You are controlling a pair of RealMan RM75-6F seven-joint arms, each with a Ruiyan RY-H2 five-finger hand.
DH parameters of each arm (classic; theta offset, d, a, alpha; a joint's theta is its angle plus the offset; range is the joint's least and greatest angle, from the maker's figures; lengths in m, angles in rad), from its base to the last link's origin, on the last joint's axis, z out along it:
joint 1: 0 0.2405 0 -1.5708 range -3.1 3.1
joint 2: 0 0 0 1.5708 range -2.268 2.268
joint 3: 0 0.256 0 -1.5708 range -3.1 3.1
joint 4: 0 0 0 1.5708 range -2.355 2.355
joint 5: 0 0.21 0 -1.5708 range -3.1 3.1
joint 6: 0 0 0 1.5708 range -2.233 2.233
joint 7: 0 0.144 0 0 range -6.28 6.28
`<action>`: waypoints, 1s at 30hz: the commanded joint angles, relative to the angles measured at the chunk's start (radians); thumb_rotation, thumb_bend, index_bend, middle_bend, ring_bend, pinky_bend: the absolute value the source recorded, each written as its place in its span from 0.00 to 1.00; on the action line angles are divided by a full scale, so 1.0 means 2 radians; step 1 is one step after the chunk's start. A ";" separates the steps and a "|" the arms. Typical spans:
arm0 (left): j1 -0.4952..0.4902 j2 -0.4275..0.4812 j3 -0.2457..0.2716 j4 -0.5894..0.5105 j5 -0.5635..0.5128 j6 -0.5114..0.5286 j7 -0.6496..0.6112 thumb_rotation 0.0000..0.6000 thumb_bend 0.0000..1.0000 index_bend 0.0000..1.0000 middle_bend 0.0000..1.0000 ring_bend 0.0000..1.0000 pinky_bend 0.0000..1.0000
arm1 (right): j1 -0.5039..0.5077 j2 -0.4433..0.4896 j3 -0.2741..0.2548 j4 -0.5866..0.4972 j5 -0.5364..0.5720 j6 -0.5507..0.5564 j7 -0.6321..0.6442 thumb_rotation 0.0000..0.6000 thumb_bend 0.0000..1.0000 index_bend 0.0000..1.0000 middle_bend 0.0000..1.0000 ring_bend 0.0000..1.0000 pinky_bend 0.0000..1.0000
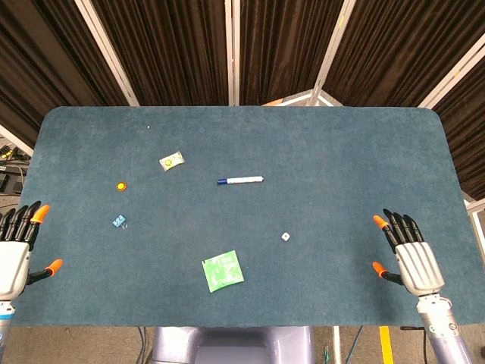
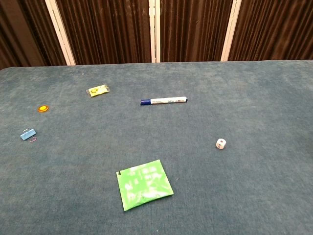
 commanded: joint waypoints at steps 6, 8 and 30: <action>0.002 0.000 0.000 0.003 -0.001 0.001 -0.003 1.00 0.11 0.00 0.00 0.00 0.00 | -0.001 -0.002 0.001 -0.002 -0.002 -0.005 -0.013 1.00 0.14 0.12 0.00 0.00 0.00; 0.002 0.000 0.000 0.003 -0.001 0.002 -0.003 1.00 0.11 0.00 0.00 0.00 0.00 | 0.000 -0.002 0.003 -0.003 -0.001 -0.008 -0.015 1.00 0.14 0.12 0.00 0.00 0.00; -0.002 0.004 -0.004 0.010 -0.012 -0.008 -0.015 1.00 0.11 0.00 0.00 0.00 0.00 | 0.102 -0.063 0.068 -0.135 0.116 -0.152 -0.286 1.00 0.22 0.31 0.03 0.00 0.00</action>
